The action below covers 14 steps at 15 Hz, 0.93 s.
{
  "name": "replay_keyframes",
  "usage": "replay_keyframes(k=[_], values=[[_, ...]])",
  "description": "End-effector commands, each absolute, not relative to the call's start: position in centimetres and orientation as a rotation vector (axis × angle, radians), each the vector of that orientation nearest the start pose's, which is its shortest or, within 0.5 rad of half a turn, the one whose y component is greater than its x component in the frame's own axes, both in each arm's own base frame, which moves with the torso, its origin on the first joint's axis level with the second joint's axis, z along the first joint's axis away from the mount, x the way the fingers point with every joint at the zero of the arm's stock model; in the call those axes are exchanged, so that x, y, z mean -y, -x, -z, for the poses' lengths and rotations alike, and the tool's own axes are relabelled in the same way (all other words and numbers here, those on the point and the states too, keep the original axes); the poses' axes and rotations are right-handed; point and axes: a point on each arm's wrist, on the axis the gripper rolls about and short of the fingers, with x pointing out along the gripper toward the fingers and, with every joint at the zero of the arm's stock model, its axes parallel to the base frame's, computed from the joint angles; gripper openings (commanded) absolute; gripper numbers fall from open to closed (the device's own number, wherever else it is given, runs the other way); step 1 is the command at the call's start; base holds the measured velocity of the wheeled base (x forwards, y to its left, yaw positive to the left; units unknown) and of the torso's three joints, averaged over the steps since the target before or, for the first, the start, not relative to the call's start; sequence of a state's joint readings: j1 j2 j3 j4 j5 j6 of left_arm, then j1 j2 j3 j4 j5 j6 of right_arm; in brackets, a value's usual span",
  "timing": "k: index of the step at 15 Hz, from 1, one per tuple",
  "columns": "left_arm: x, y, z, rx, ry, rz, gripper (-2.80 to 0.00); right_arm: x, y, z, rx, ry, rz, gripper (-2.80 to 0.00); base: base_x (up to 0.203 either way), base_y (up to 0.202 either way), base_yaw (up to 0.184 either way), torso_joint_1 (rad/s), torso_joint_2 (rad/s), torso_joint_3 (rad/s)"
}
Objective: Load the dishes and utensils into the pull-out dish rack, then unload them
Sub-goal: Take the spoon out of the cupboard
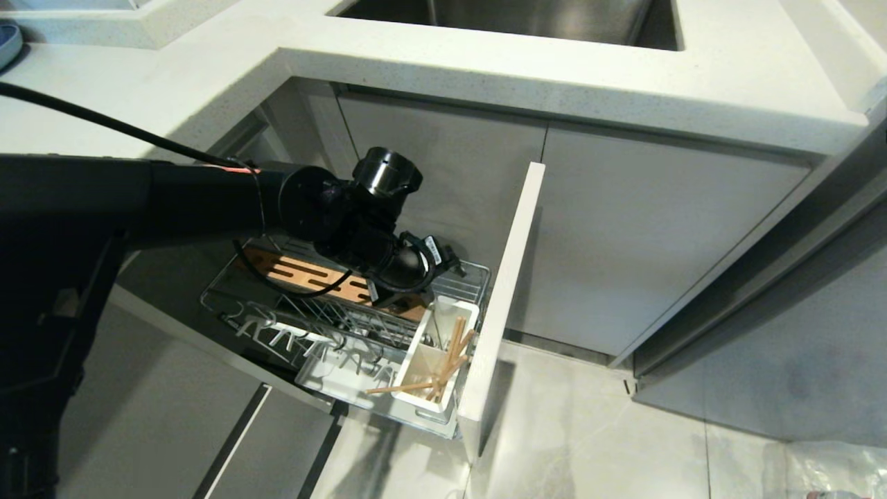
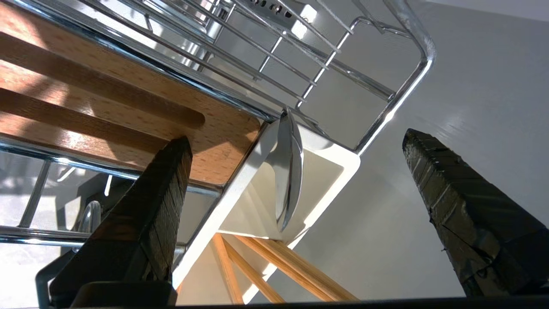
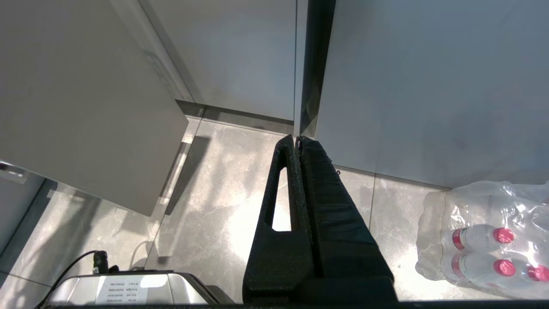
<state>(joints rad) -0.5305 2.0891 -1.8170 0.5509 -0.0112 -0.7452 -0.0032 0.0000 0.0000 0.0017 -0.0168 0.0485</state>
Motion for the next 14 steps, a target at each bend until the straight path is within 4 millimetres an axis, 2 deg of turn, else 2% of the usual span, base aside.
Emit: replay_keyframes(k=[1,11,12,13,14], values=[[20.68,-35.19,-20.75,-0.955,0.474,0.176,0.0,0.03,2.27,-7.49,-0.003,-0.049,0.02,-2.8,0.0,0.0,0.0,0.0,0.0,0.0],[20.71,-35.28,-20.57,-0.953,0.464,0.167,0.0,0.03,2.27,-7.49,-0.003,-0.049,0.02,-2.8,0.0,0.0,0.0,0.0,0.0,0.0],[20.7,-35.26,-20.62,-0.952,0.465,0.168,-0.55,0.03,2.27,-7.49,-0.003,-0.049,0.02,-2.8,0.0,0.0,0.0,0.0,0.0,0.0],[20.69,-35.25,-20.59,-0.953,0.464,0.167,-2.8,0.03,2.27,-7.49,-0.003,-0.049,0.02,-2.8,0.0,0.0,0.0,0.0,0.0,0.0],[20.69,-35.25,-20.63,-0.952,0.466,0.166,-2.8,0.03,2.27,-7.49,-0.003,-0.049,0.02,-2.8,0.0,0.0,0.0,0.0,0.0,0.0]])
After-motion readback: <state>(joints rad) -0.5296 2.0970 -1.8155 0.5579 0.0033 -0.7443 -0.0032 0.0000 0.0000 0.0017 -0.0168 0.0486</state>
